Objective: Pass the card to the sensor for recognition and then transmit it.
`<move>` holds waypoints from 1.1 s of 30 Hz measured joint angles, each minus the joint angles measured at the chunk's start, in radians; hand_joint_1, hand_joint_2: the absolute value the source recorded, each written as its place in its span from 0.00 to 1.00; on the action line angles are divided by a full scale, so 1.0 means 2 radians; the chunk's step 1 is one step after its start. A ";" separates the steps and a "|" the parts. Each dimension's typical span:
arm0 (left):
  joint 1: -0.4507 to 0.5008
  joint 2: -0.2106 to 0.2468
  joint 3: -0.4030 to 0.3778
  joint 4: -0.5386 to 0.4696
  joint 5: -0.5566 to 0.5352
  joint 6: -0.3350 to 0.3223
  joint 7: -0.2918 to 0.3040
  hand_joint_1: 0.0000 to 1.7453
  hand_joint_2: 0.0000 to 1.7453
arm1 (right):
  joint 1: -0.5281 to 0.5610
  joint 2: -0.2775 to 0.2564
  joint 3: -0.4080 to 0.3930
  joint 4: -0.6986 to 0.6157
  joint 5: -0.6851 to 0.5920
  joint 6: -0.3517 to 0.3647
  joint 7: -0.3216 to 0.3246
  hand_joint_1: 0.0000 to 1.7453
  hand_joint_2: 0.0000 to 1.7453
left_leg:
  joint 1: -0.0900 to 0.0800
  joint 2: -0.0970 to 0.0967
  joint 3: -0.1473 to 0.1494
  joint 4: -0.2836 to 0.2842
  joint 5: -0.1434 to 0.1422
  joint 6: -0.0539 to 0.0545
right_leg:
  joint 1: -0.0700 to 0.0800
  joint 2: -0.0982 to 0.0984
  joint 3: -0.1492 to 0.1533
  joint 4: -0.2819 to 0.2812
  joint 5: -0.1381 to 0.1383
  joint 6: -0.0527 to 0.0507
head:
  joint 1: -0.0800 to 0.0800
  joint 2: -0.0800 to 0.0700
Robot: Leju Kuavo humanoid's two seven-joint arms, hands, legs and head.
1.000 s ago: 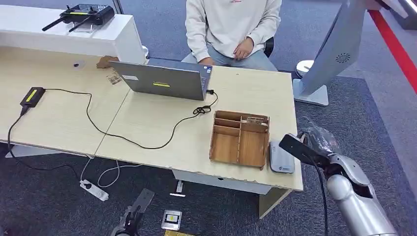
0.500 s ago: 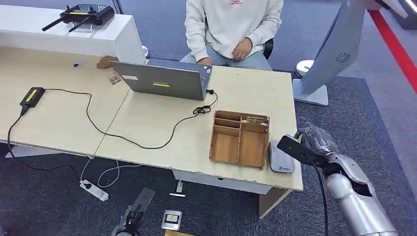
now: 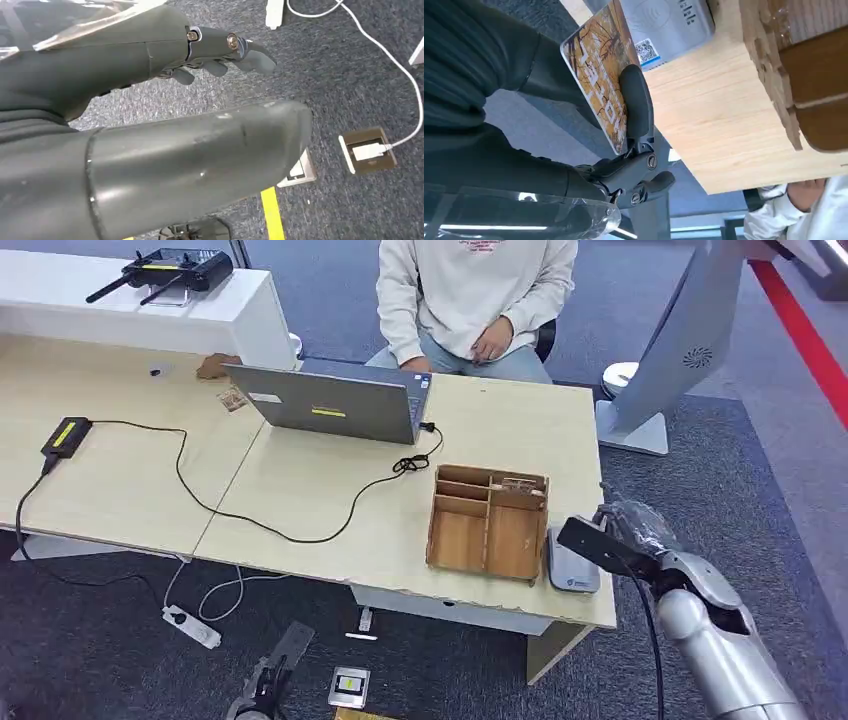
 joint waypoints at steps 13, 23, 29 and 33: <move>-0.002 -0.002 0.016 0.005 -0.024 -0.004 0.002 0.00 0.00 | 0.000 0.001 0.006 0.017 -0.004 0.012 0.002 1.00 1.00 | 0.000 0.000 0.000 0.000 0.000 0.000 | 0.000 0.000 0.000 0.000 0.000 0.000 | 0.000 0.000; -0.001 -0.002 0.024 0.005 -0.033 -0.005 0.010 0.00 0.00 | 0.000 0.002 0.010 0.018 -0.007 0.016 0.004 1.00 1.00 | 0.000 0.000 0.000 0.000 0.000 0.000 | 0.000 0.000 0.000 0.000 0.000 0.000 | 0.000 0.000; 0.002 -0.002 0.030 0.005 -0.033 -0.006 0.011 0.00 0.00 | 0.000 0.005 0.011 0.018 -0.007 0.018 0.004 1.00 1.00 | 0.000 0.000 0.000 0.000 0.000 0.000 | 0.000 0.000 0.000 0.000 0.000 0.000 | 0.000 0.000; 0.002 -0.002 0.033 0.005 -0.033 -0.007 0.011 0.00 0.00 | 0.000 0.006 0.011 0.018 -0.007 0.019 0.004 1.00 1.00 | 0.000 0.000 0.000 0.000 0.000 0.000 | 0.000 0.000 0.000 0.000 0.000 0.000 | 0.000 0.000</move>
